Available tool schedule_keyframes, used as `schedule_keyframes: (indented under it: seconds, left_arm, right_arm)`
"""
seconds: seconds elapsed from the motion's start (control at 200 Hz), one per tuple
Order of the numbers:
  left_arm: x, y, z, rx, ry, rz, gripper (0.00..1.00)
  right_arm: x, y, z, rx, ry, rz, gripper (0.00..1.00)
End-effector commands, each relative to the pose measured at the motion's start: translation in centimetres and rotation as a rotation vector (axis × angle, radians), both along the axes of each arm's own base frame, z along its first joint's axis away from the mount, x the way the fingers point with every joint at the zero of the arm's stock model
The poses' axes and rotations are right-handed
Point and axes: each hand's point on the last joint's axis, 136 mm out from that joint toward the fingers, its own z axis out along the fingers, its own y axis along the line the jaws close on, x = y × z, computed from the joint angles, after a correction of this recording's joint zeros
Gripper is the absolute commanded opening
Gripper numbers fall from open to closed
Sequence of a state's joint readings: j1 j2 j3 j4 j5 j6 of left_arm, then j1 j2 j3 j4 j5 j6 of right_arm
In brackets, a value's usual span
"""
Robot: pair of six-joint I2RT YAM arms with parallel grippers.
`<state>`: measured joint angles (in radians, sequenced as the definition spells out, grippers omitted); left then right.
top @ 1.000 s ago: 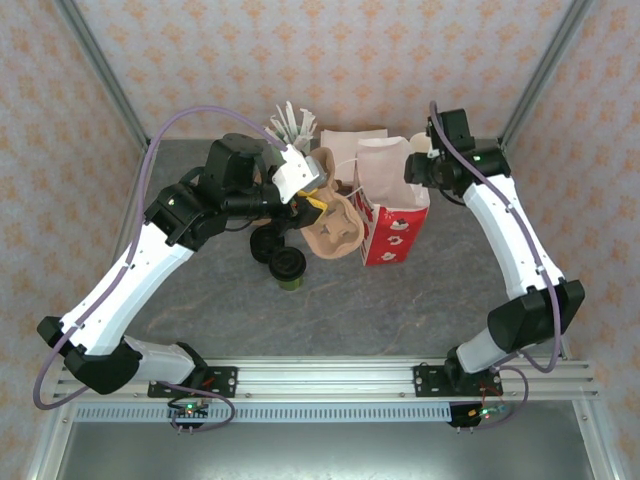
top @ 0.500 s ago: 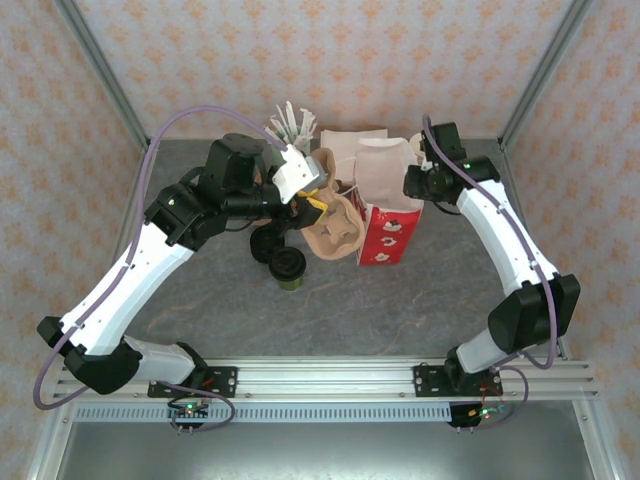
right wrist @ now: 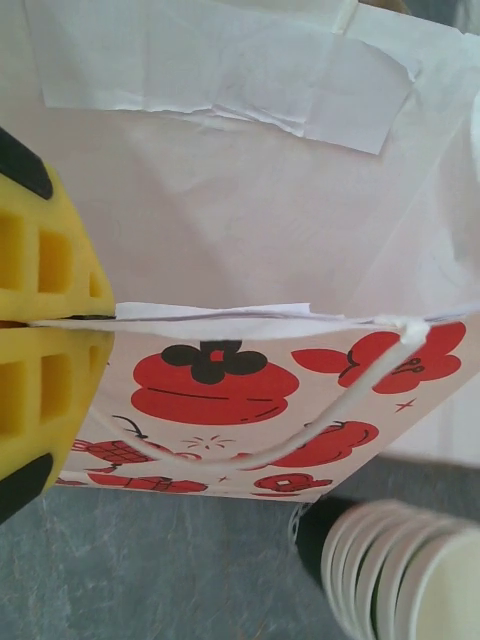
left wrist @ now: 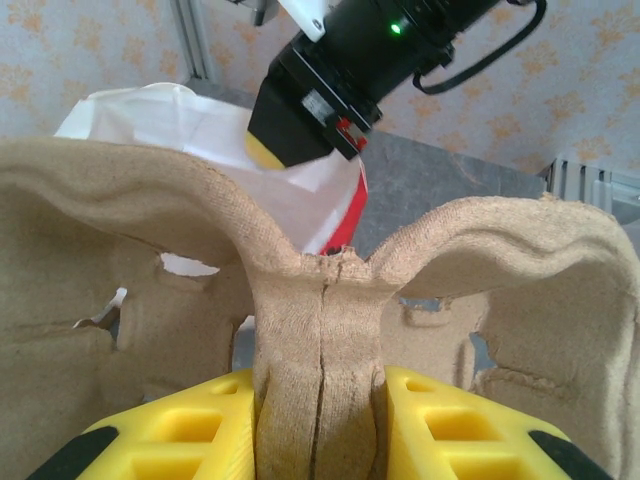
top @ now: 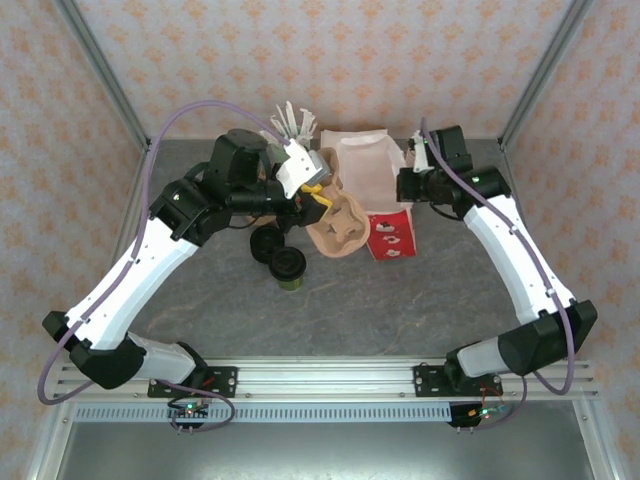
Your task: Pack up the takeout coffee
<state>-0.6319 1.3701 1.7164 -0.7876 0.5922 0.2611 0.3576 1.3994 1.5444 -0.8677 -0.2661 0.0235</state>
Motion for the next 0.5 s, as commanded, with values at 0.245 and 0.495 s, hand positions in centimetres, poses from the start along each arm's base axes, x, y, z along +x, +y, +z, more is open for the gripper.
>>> schedule_keyframes:
  seconds: [0.245,0.495]
  left_arm:
    - [-1.2,-1.1,0.7,-0.089,0.129,-0.055,0.31]
    - [-1.3,-1.8,-0.9,-0.090,0.248,-0.055,0.31]
  right_arm:
    - [-4.5,3.5,0.6,-0.087,-0.106,0.190,0.01]
    - [-6.7,5.0,0.2,-0.093,-0.149,0.264,0.01]
